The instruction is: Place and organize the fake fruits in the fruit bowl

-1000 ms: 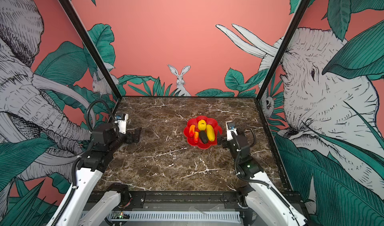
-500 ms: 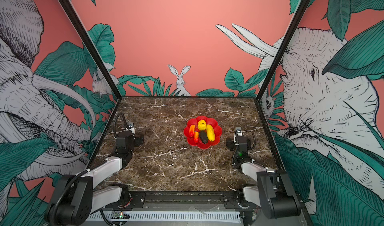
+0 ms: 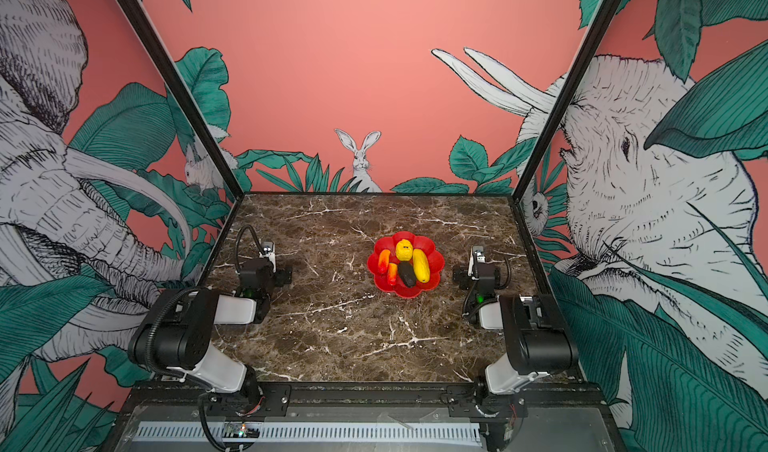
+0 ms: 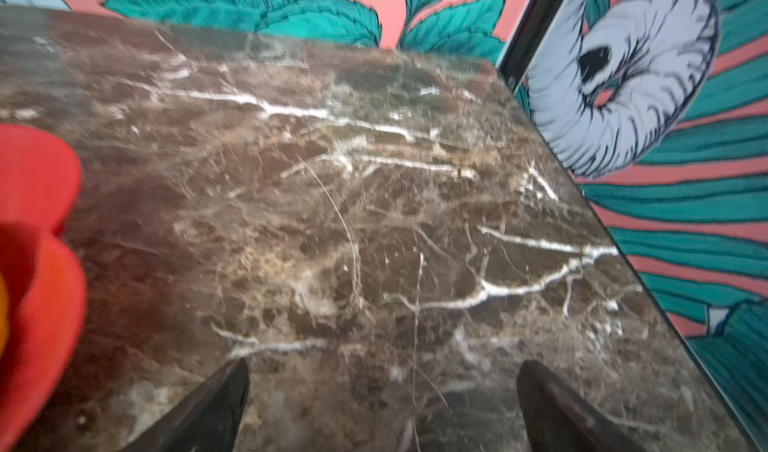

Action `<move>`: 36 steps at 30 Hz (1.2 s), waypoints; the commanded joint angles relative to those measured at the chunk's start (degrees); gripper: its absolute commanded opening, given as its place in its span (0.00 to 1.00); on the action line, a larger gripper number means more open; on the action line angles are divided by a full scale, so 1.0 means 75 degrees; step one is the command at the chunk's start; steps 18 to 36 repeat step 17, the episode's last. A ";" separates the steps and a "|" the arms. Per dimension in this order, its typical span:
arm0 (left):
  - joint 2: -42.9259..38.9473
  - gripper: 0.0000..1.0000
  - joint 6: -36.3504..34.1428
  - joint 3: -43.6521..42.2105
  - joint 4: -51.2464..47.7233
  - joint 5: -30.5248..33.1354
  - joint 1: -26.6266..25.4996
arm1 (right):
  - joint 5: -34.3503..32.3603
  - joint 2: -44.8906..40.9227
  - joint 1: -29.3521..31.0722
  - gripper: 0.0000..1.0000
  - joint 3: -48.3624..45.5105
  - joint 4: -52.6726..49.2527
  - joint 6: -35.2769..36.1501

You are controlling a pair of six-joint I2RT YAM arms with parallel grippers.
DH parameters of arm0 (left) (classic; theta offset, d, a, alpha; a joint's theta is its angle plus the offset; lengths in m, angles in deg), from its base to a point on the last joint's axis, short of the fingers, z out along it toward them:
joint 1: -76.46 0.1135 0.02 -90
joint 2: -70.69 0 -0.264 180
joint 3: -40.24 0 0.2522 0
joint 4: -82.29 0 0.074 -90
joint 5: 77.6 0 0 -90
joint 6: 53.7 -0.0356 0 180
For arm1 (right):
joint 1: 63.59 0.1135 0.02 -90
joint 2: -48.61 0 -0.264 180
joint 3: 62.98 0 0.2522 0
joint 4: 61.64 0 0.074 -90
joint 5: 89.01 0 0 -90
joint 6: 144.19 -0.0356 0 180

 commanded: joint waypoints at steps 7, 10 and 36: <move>-0.0190 1.00 0.0112 0.0067 0.0430 -0.0227 0.0007 | 0.0095 -0.0042 -0.0053 0.99 0.0199 0.0460 -0.0137; -0.0193 1.00 0.0107 0.0055 0.0440 -0.0235 0.0007 | 0.0066 -0.0030 -0.0053 0.99 0.0198 0.0488 -0.0147; -0.0178 1.00 0.0108 0.0080 0.0426 -0.0241 0.0015 | -0.0019 -0.0053 -0.0057 1.00 0.0051 0.0720 -0.0165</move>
